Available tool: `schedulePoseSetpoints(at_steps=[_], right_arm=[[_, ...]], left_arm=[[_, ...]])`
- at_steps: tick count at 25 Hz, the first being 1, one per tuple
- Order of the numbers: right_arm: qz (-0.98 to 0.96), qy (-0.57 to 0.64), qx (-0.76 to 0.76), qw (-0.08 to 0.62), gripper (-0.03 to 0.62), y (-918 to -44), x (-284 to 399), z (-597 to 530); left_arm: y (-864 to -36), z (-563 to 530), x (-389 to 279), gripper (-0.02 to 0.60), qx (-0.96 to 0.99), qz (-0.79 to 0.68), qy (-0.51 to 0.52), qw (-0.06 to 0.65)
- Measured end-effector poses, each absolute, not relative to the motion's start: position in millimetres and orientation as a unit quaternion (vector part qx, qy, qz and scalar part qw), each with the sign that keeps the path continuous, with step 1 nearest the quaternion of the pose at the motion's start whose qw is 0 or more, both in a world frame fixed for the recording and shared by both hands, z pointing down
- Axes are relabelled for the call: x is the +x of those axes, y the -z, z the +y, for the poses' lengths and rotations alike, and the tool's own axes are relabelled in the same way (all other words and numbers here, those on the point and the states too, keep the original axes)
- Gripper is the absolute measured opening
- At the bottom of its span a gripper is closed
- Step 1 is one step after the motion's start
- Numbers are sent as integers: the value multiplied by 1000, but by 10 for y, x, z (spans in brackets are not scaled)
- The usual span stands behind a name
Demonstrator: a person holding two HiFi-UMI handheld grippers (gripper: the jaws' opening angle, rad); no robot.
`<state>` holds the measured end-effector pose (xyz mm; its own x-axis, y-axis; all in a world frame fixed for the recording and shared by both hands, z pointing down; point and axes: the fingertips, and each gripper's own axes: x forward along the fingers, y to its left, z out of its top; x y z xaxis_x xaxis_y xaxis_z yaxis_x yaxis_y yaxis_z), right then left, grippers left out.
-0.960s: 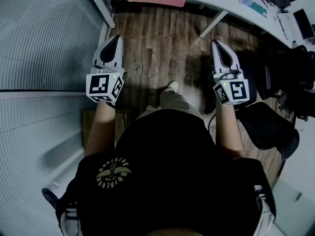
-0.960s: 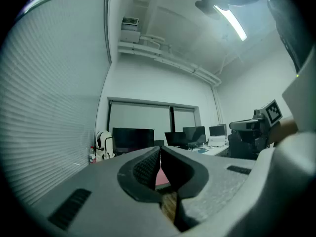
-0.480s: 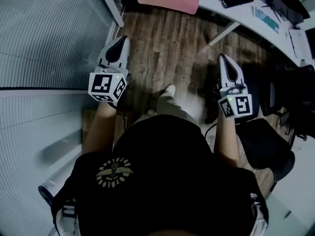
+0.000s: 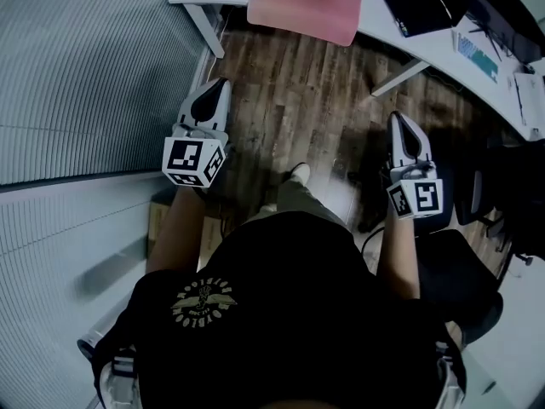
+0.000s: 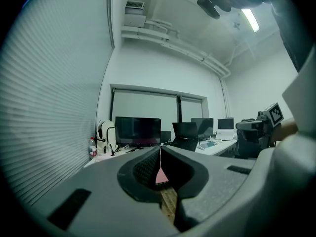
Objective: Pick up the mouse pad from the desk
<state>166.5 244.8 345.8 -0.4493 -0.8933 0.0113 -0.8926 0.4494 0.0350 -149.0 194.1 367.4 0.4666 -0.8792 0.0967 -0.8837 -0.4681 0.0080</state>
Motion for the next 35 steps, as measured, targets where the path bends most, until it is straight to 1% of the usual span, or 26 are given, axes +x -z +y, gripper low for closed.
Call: schedulePoseSetpoints(at_steps=[5, 12, 20, 25, 35], right_arm=[[-852, 8, 523, 11, -3, -3467, 1789, 2089], [-862, 10, 506, 12, -3, -3412, 1904, 1588], [-868, 21, 495, 6, -3, -3319, 2227, 1144], [-866, 10, 500, -4, -3, -3402, 2391, 1015], [-871, -7, 492, -4, -3, -3627, 2291, 964]], left_arm=[[-3707, 1611, -1352, 12, 854, -518, -42, 31], [-3521, 1195, -1237, 11, 847, -530, -27, 20], [-3352, 811, -1052, 11, 836, -548, -18, 11], [-3340, 759, -1012, 11, 831, -555, -32, 6], [-3446, 818, -1180, 12, 817, -573, -55, 9]])
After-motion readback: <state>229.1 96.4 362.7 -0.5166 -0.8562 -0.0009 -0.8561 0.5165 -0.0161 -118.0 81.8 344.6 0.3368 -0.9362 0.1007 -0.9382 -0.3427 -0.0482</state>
